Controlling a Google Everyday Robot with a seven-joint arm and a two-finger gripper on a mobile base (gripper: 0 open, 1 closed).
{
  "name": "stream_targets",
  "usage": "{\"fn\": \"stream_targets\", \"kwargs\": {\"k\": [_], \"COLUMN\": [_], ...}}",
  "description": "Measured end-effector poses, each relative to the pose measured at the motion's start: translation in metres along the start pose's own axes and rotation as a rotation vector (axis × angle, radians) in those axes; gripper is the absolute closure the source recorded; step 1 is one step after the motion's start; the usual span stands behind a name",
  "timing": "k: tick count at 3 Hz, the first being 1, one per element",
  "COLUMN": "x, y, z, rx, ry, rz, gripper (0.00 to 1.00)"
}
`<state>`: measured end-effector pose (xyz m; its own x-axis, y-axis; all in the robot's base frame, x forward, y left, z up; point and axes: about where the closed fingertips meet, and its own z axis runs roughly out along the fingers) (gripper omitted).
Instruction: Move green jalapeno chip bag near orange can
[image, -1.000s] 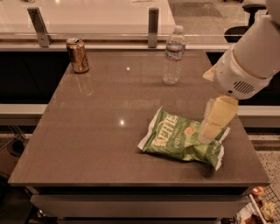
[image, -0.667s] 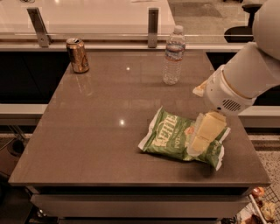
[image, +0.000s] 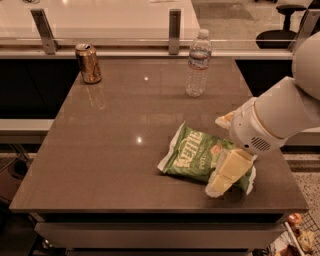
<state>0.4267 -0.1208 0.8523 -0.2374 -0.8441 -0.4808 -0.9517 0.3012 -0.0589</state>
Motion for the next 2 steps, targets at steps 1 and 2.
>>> {"fn": "stream_targets", "kwargs": {"k": [1, 2], "x": [0.0007, -0.0005], "y": [-0.0011, -0.0002], "z": [0.0168, 0.0152], "rx": [-0.018, -0.015], "ry": [-0.052, -0.051], "rz": [-0.006, -0.009], "gripper": [0.00, 0.18]}}
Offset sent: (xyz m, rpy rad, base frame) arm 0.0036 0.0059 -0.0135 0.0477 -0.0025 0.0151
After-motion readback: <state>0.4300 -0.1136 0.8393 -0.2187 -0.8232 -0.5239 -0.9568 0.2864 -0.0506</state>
